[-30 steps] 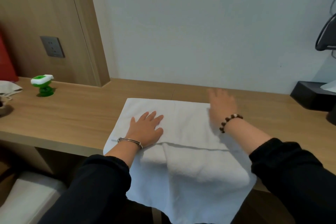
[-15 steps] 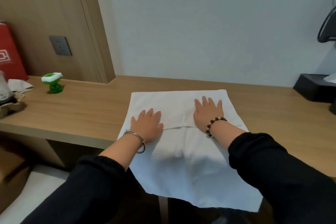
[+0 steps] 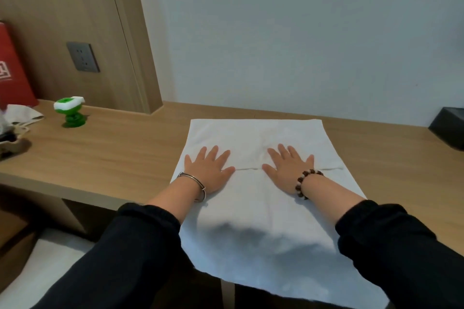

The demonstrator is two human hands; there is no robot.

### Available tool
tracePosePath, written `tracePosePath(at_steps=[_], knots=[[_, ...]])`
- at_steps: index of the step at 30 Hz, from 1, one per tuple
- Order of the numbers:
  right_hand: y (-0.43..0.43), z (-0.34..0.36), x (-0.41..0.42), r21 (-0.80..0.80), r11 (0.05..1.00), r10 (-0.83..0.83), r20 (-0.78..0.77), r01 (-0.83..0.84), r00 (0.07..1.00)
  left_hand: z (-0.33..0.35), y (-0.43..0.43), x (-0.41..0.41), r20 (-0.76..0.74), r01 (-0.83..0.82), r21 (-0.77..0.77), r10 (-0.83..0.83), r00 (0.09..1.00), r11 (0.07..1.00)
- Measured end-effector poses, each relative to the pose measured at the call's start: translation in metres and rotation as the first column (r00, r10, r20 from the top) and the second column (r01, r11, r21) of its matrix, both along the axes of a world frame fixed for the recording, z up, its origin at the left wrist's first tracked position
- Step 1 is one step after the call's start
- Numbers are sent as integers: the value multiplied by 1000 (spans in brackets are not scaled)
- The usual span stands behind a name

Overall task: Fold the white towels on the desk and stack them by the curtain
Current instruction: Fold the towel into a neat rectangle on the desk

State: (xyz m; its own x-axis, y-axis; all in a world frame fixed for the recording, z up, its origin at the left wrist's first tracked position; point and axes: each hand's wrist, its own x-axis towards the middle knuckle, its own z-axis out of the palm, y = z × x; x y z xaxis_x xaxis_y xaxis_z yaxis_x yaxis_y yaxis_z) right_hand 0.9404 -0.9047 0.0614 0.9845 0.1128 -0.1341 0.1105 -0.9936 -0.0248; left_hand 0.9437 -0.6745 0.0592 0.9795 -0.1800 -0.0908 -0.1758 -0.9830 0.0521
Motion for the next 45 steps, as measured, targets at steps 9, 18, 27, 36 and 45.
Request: tracePosePath(at_steps=[9, 18, 27, 36, 45], knots=[[-9, 2, 78, 18, 999, -44, -26, 44, 999, 3, -2, 93, -57, 8, -24, -10, 998, 1000], [-26, 9, 97, 157, 986, 28, 144, -51, 989, 30, -2, 112, 101, 264, 306, -307, 946, 915], [-47, 37, 89, -77, 990, 123, 52, -119, 991, 56, 1, 114, -42, 299, 383, -306, 951, 874], [-59, 20, 87, 36, 984, -177, 249, 174, 952, 33, 9, 111, 204, 50, 161, -83, 975, 986], [-47, 60, 73, 389, 915, -341, 603, 107, 722, 75, 4, 91, 554, -34, -123, 97, 827, 992]])
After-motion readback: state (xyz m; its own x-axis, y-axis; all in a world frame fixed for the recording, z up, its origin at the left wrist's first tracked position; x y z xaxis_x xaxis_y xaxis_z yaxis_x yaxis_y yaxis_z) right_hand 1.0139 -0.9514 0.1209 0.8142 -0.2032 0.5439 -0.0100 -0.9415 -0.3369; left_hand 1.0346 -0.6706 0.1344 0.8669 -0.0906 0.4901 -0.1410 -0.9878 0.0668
